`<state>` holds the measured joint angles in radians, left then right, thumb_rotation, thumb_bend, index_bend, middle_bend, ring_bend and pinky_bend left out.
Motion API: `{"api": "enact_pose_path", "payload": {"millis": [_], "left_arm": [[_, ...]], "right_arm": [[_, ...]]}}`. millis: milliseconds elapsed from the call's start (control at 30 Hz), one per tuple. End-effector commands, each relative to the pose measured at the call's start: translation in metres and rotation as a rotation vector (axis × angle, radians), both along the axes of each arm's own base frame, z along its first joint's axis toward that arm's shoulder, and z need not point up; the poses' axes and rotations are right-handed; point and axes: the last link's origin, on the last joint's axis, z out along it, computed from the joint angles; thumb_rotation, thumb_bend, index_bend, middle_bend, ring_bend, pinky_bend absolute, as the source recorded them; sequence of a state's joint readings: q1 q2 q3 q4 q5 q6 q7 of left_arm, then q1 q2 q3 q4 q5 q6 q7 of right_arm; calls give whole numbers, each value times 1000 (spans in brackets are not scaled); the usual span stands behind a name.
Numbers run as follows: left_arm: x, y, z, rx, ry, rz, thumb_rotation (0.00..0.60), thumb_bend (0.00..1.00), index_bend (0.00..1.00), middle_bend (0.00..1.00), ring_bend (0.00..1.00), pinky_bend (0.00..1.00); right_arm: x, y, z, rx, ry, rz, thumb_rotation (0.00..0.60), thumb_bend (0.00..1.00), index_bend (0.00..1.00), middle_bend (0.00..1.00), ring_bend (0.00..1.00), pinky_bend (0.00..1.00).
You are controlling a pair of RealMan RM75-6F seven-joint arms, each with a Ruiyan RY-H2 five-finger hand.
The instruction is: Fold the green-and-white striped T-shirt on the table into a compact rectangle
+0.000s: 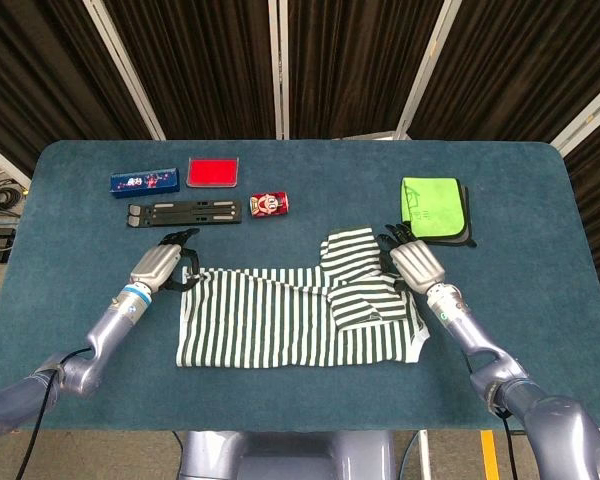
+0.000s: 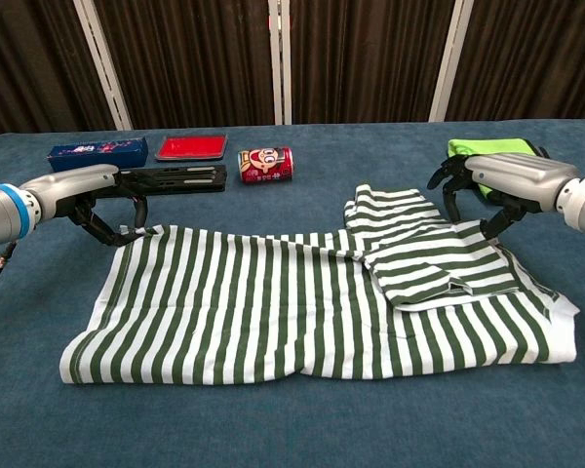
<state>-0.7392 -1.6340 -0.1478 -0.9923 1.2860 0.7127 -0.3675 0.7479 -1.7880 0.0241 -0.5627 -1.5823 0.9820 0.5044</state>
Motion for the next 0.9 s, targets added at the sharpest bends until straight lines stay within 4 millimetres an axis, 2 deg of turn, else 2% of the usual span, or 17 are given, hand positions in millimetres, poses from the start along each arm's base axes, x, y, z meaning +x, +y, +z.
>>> {"api": "enact_pose_path", "payload": {"millis": [33,433,567,633,700,733,800,867,900], "left_arm": [[0,1,-1,3,-2,3,600,460,700,0,0,0],[-3,3,-1,11,-18,18,600,463,695,0,0,0],[-2,3,-3,6,-20,18,600,462,637,0,0,0],[-2,2,-4,2,-20,17,600,460,579,0,0,0],[-2,2,-4,2,-17,15,600,458,430,0,0,0],[-2,2,-4,3,-14,13,600,456,348,0,0,0],[-2,2,-4,7,-10,11,600,443,90,0,0,0],[-4,2,-4,11,-4,15,600,397,2,0,0,0],[-5,2,-3,15,-1,17,600,371,0,0,0,0]], "right_arm": [[1,0,-1,1,-3,2,600,350,707,183,0,0],[7,-12,3,-35,-17,-11,600,349,707,183,0,0],[5,-12,1,-32,3,-12,600,350,707,182,0,0],[4,-11,0,-31,10,-12,600,349,704,180,0,0],[3,-11,-1,-29,17,-14,600,344,666,174,0,0],[2,-10,-1,-29,21,-14,600,327,602,166,0,0],[1,-10,-1,-31,28,-14,600,260,452,143,0,0],[0,-10,-2,-32,24,-21,600,135,298,105,0,0],[0,-10,-2,-32,22,-24,600,95,261,94,0,0]]}}
